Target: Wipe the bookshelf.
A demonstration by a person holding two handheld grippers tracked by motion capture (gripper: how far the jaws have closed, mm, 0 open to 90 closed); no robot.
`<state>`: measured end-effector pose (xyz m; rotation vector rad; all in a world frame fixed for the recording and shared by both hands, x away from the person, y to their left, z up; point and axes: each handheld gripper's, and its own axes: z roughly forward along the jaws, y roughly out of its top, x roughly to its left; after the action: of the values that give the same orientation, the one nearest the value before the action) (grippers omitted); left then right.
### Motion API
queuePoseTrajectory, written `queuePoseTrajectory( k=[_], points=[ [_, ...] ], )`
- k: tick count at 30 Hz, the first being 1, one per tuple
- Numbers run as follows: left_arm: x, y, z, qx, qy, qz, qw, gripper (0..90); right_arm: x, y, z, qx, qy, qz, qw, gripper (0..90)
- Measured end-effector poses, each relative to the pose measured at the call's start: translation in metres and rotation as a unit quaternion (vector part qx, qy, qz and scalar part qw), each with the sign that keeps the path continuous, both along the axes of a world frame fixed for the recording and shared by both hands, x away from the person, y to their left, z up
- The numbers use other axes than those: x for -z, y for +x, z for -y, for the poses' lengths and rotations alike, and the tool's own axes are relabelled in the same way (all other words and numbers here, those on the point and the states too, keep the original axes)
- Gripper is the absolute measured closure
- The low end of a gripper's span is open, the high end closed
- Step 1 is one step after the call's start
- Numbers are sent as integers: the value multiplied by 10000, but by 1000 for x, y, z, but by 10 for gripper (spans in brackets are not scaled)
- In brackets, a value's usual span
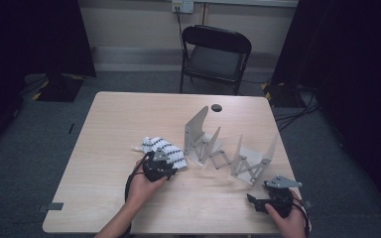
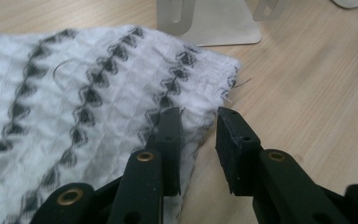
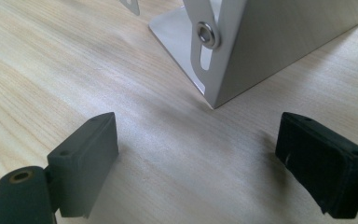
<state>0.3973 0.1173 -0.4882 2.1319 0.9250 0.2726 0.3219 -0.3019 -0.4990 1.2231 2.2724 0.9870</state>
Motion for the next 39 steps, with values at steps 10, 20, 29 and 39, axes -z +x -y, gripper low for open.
queuePoseTrajectory(
  k=[10,20,29,39],
  points=[
    [-2,-19,-46,-284,100,-114,9995,668,0,0,0,10,0,0,10000,122],
    [-5,-19,-72,-745,270,-60,9968,620,0,0,-1,46,-2,5,10000,122],
    [-16,-15,-73,-1012,95,120,9947,569,0,0,-1,45,-2,5,10000,122],
    [7,3,-51,-1126,12,215,9934,336,0,0,-1,47,-1,4,10000,122]
  ],
)
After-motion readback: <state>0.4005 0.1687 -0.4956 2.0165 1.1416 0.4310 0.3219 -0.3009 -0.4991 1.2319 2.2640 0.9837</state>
